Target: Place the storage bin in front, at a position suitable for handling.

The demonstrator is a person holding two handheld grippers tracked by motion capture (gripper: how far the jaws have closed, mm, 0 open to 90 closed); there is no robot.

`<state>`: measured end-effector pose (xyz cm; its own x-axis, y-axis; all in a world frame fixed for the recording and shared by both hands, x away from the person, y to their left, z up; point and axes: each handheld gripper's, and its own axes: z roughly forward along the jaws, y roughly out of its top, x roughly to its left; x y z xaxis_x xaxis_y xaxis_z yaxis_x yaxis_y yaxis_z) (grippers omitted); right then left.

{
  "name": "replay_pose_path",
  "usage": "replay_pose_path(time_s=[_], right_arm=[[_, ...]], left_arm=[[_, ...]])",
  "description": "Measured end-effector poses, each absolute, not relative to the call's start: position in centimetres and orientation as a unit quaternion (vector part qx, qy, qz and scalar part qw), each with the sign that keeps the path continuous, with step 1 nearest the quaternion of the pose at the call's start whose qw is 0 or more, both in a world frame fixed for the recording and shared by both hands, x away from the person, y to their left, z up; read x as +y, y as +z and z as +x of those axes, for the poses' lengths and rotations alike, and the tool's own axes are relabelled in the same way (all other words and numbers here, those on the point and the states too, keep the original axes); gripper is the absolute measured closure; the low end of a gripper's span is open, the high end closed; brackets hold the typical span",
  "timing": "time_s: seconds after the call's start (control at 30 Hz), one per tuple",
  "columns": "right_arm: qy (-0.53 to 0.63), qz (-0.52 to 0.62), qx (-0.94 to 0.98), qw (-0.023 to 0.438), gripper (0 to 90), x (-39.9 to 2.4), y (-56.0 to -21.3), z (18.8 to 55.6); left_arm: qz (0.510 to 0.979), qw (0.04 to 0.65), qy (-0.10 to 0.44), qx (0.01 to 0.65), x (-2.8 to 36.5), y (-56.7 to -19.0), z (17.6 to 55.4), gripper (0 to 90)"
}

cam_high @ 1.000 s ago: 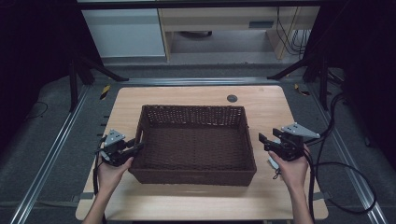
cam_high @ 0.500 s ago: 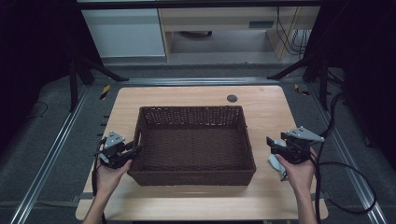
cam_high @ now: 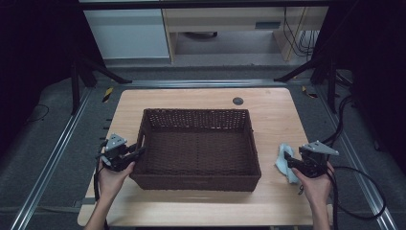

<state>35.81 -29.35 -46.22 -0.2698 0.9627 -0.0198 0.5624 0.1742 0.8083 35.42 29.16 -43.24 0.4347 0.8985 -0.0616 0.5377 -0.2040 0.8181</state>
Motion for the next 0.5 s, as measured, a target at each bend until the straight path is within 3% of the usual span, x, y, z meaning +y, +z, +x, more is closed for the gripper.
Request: replay_pose_path(time_s=[0.5], right_arm=[[0.319, 0.543, 0.740, 0.236, 53.5, -30.4, -48.9, 36.4]], left_arm=[[0.745, 0.402, 0.225, 0.483, 29.1, -43.2, 35.4, 65.8]])
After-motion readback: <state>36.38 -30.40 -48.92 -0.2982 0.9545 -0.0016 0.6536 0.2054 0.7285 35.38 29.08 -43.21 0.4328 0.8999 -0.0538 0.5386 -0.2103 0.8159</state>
